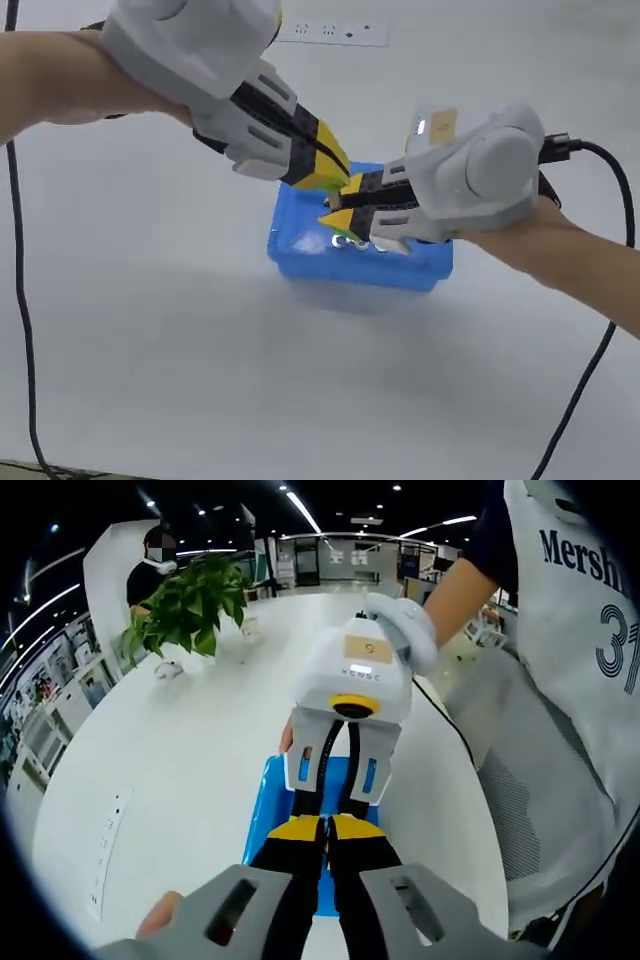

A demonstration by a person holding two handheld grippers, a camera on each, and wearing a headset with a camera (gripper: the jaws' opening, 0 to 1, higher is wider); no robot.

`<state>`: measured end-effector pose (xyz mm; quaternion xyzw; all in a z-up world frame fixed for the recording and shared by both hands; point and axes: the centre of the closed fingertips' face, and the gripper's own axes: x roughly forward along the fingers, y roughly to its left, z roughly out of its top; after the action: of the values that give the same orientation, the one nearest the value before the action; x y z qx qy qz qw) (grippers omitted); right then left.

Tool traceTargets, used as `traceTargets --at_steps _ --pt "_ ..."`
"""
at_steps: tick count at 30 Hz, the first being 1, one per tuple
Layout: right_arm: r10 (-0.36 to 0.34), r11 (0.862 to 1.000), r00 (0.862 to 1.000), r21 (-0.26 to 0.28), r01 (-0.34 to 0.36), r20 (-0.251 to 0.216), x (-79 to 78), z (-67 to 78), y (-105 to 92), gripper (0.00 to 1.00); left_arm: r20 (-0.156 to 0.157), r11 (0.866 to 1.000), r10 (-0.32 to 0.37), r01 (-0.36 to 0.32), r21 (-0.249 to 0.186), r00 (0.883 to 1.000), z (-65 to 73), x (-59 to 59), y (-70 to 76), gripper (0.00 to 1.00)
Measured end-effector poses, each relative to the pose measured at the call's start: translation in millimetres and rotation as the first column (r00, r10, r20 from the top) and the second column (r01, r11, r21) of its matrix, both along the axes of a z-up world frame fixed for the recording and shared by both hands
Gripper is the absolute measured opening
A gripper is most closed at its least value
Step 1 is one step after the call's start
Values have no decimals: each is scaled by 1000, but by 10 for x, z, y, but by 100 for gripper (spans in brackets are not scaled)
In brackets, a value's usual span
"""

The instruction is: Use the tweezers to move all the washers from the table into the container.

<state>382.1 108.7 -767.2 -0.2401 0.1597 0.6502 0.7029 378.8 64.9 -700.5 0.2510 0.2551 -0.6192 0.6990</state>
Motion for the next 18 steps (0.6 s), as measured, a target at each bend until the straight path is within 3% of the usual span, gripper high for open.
traceTargets --at_steps 7,18 --pt "7 1000 1000 -11 -8 -10 -17 -107 -6 10 -23 1000 7 -7 7 1000 -126 -6 -3 6" --pt "-2 1000 1000 -14 2 -4 -3 -96 -48 12 -20 1000 9 -9 8 1000 -102 -40 -38 6"
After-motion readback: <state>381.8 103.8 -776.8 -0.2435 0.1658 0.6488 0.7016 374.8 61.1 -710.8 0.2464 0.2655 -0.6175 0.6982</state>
